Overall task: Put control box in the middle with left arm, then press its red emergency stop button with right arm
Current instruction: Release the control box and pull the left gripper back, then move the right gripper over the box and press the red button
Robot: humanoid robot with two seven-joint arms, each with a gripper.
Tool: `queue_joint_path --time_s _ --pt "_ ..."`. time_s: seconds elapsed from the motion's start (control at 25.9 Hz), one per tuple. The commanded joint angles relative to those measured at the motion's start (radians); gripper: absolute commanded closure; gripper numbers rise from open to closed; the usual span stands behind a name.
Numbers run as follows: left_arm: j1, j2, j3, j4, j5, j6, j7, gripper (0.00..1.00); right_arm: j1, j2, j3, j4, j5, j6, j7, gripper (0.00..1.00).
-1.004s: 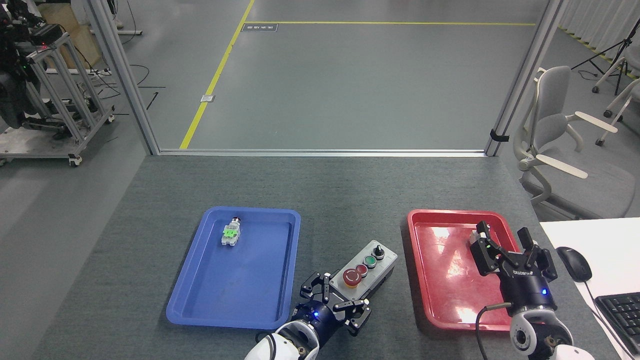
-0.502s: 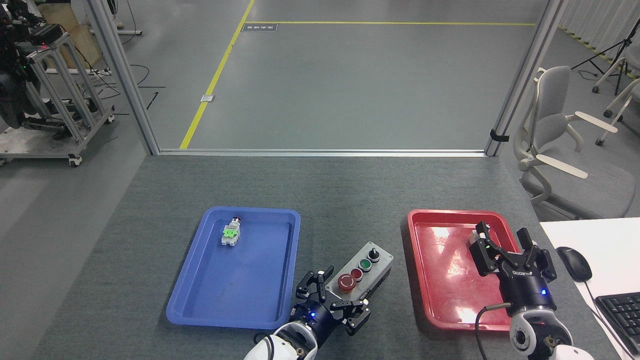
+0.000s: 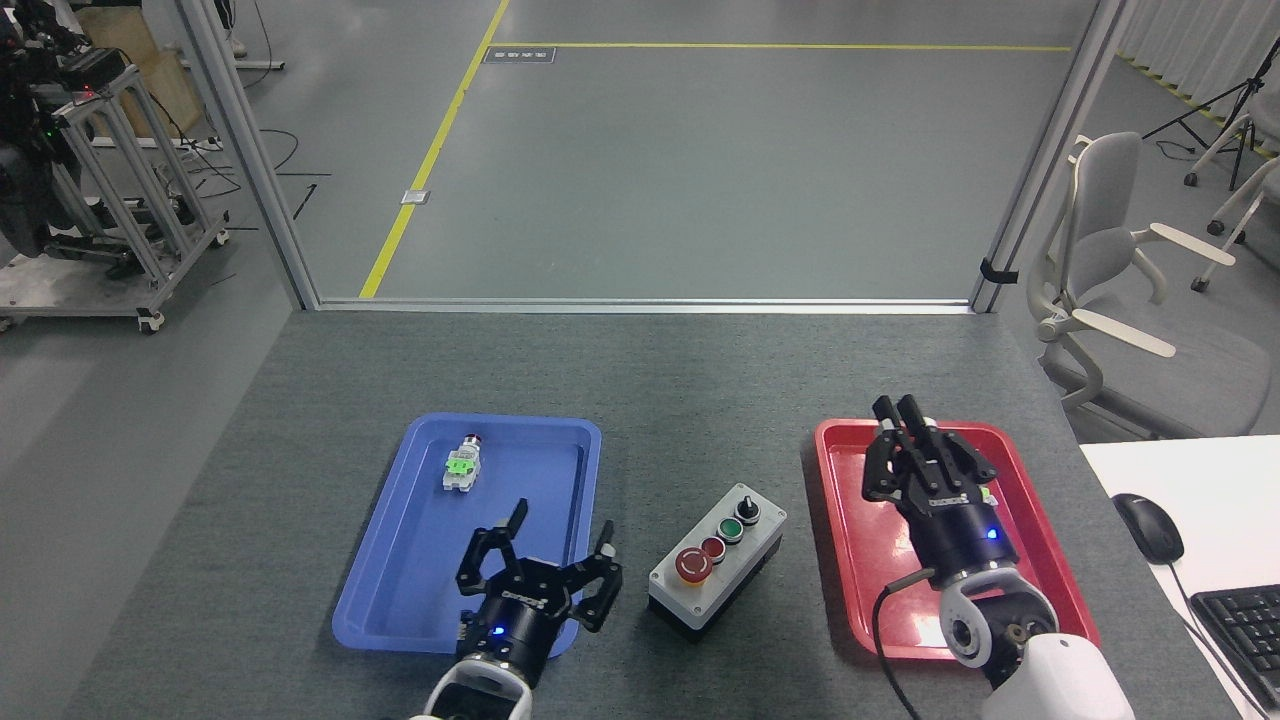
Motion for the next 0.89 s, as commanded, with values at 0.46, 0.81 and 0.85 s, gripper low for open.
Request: queue_joint_path --time_s 0.46,0.81,0.85 --pt "0.094 0.051 0.349 -0.086 0.012 -0.02 -0.055 0.01 -0.004 0.052 0.183 0.161 0.108 -0.316 0.01 1.0" --pt "0.098 0.05 0.373 -0.085 0.011 -0.003 -0.043 0.01 -0.013 0.127 0.189 0.266 0.116 -0.305 0.009 1.0" --pt "0.1 0.05 0.373 -0.085 0.011 0.0 -0.041 0.01 -0.013 0.127 0.189 0.266 0.116 -0.307 0.009 1.0"
